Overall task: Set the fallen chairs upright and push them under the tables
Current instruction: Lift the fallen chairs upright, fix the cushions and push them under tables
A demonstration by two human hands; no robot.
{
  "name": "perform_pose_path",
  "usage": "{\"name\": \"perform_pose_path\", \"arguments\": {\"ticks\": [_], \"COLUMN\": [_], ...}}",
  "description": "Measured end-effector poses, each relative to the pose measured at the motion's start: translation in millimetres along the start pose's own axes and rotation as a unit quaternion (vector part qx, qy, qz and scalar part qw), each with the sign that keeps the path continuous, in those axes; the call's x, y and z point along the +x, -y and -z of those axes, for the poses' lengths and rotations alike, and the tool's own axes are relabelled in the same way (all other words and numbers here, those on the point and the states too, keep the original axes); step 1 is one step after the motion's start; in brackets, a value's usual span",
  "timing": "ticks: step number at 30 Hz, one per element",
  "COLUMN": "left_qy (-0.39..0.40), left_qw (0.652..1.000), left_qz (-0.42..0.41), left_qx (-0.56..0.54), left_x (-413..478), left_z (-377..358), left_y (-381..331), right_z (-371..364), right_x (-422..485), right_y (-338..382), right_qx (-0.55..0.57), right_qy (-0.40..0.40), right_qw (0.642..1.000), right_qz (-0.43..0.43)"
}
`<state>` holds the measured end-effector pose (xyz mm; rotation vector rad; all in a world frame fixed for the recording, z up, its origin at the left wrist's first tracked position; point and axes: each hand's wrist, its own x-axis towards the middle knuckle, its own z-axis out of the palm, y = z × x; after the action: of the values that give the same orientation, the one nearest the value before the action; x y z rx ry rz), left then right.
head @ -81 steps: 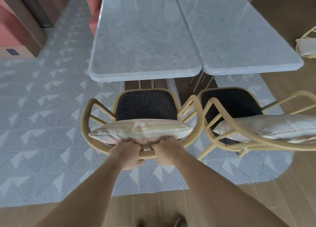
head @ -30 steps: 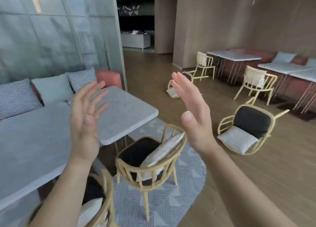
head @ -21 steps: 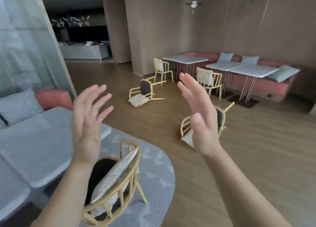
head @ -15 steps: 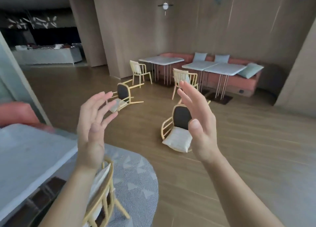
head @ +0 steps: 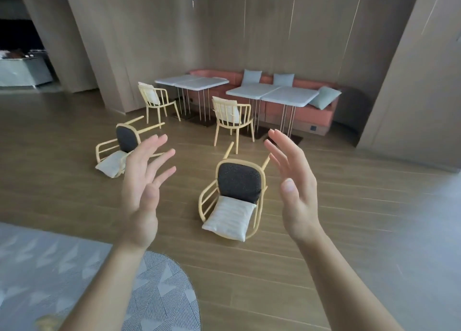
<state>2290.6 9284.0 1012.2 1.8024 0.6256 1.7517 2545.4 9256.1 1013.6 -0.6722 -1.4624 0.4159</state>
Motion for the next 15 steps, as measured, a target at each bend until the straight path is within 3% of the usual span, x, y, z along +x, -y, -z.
{"name": "perform_pose_path", "arguments": {"ticks": [15], "left_qy": [0.063], "left_qw": [0.998], "left_qz": [0.000], "left_qx": [-0.009], "left_x": [216], "left_z": [-48], "left_y": [246], "right_z": [17], "right_x": [190], "right_y": [-250], "right_qx": [-0.006], "right_qy": [-0.059], "right_qw": [0.998], "right_qz": [-0.002]}}
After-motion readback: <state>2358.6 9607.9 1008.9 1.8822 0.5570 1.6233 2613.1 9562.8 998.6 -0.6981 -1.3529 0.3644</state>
